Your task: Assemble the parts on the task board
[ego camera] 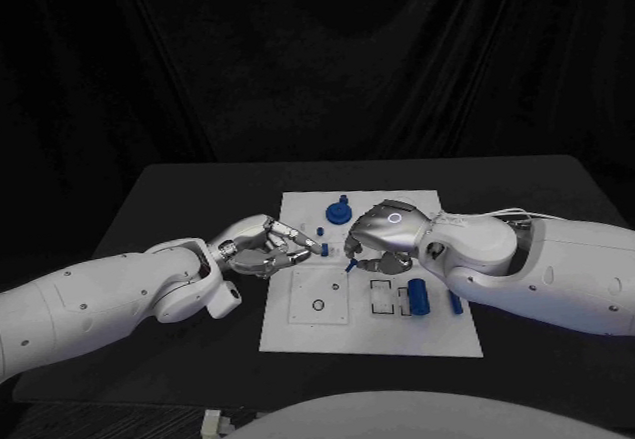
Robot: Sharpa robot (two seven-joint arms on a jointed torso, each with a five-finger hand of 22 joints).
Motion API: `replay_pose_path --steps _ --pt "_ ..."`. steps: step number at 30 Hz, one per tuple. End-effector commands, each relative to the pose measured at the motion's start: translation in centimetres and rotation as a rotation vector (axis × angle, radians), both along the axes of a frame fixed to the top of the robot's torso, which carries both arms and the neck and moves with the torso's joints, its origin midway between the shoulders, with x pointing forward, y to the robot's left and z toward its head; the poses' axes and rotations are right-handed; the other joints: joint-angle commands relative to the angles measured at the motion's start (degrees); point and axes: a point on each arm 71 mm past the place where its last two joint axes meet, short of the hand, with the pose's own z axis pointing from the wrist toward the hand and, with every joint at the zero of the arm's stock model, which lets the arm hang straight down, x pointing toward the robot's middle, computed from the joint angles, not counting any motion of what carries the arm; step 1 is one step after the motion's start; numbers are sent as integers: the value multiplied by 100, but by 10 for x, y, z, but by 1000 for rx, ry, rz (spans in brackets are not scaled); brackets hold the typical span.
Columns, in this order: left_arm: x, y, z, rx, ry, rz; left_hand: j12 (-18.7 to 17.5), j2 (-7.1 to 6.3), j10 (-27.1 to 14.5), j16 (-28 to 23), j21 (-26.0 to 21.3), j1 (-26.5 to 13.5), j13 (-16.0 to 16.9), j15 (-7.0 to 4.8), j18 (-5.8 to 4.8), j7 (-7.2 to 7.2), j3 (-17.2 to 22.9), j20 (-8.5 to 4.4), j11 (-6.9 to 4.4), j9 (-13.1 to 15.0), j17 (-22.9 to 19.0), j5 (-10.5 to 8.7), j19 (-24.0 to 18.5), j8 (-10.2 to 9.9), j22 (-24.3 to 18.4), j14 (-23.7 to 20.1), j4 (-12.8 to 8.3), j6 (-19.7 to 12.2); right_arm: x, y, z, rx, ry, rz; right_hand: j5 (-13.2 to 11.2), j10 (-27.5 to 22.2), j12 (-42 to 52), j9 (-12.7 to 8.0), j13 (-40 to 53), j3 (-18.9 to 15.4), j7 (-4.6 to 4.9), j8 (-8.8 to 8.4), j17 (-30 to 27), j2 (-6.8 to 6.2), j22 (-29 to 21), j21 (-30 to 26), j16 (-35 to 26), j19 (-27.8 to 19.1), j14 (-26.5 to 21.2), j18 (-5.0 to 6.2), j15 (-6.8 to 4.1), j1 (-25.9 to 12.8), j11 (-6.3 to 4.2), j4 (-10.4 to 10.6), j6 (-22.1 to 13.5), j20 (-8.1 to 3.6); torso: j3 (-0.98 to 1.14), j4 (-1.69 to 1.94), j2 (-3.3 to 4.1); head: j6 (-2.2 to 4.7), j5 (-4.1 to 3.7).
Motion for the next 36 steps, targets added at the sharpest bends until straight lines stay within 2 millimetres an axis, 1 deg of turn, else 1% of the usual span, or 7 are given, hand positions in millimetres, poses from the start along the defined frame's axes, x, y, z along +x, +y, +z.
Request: replay_pose_path --steps 1,7,11,21,24,28,36 --pt "-3 -6 -6 30 48 -49 14 5 590 14 19 -39 1504 5 -64 14 48 20 41 -18 1505 27 235 -63 1370 624 -6 -84 1 0 2 16 -18 -11 33 34 40 12 10 -24 30 2 7 12 595 33 22 39 19 67 -20 -16 7 -10 4 -9 0 0 -2 -1 10" --pt "-4 -12 -11 45 77 -65 14 8 590 14 22 -44 1504 13 -64 37 66 27 54 -32 1505 27 237 -97 1371 624 -7 -130 1 1 2 20 -20 -8 52 38 42 17 11 -21 34 2 7 13 596 38 24 45 23 66 -21 -12 11 -13 2 -10 -3 -2 -3 -1 31" --pt "-4 -17 -15 57 100 -79 14 13 590 14 17 -35 1504 27 -62 53 103 39 69 -58 1505 25 226 -142 1367 624 -15 -214 0 3 3 25 -21 -4 65 40 44 20 11 -21 38 2 11 12 598 44 28 49 27 65 -21 -11 13 -14 1 -11 -2 3 -1 -1 29" --pt "-2 -26 -24 74 130 -97 14 23 590 14 20 -4 1504 45 -62 76 169 55 89 -90 1505 13 226 -159 1367 624 -34 -306 -1 5 3 34 -23 5 80 43 45 23 12 -20 42 1 20 11 600 56 36 55 34 63 -20 -12 15 -14 -2 -12 -2 1 -4 -1 25" --pt "-1 -27 -25 80 135 -97 14 8 590 14 -1 6 1504 54 -53 69 232 69 90 -150 1505 -4 192 -169 1356 624 -42 -530 -1 5 3 35 -22 7 80 43 45 23 12 -20 42 1 20 11 600 56 36 55 34 63 -20 -12 15 -14 -2 -12 -2 2 -4 -1 14" --pt "-1 -27 -27 86 142 -98 14 0 590 14 -8 9 1504 52 -50 60 266 72 84 -196 1505 -10 180 -185 1352 624 -50 -855 -2 6 2 36 -20 12 89 44 46 25 12 -20 45 1 25 9 601 60 41 59 38 62 -19 -15 19 -13 -4 -12 -2 1 0 -1 23" --pt "-2 -29 -28 94 155 -107 14 0 590 14 -9 10 1504 50 -50 57 278 72 81 -207 1505 -12 178 -189 1351 624 -53 -938 -3 8 2 37 -17 18 94 44 46 27 12 -20 47 1 24 9 602 63 41 61 39 61 -18 -16 20 -13 -5 -12 0 -1 -3 -1 24"
